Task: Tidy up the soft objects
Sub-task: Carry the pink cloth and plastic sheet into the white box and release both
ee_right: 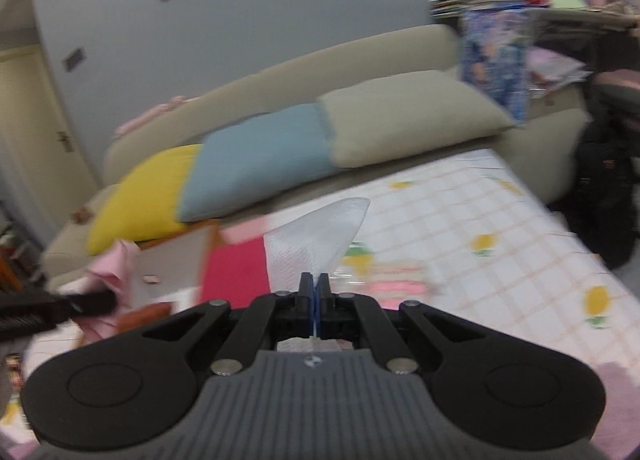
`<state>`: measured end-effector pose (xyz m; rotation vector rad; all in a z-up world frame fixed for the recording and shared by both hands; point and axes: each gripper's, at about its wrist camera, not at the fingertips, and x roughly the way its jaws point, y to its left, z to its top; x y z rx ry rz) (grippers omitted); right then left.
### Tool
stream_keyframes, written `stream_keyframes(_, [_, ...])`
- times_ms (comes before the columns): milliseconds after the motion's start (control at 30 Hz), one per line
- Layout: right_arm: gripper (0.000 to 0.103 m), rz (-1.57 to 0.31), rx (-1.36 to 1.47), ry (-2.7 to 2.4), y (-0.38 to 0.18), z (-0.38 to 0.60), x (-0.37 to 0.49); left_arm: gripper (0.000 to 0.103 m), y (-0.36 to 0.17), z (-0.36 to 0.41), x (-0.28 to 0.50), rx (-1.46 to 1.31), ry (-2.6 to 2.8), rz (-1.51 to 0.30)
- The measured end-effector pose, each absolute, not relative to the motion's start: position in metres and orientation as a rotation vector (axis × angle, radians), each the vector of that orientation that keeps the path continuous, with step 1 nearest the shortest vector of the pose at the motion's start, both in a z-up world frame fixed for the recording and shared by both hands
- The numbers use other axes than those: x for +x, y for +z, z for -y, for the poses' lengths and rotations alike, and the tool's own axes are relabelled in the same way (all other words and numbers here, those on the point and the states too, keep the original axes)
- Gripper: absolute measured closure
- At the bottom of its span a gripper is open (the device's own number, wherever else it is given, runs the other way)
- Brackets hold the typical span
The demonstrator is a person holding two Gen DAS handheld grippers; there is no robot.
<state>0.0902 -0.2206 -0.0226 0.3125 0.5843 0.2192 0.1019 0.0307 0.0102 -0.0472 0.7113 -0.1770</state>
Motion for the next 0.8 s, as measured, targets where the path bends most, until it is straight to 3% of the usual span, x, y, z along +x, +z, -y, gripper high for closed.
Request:
stream_keyframes(300, [0.103,-0.632,0.228,0.415,-0.006,0.134,0.123,0.095,0.007,-0.098,0.097,-0.214,-0.09,-0.703])
stream_keyframes(800, [0.103,-0.812,-0.112,0.466,-0.07,0.054,0.161,0.095,-0.05,-0.109,0.107,-0.36,-0.134,-0.842])
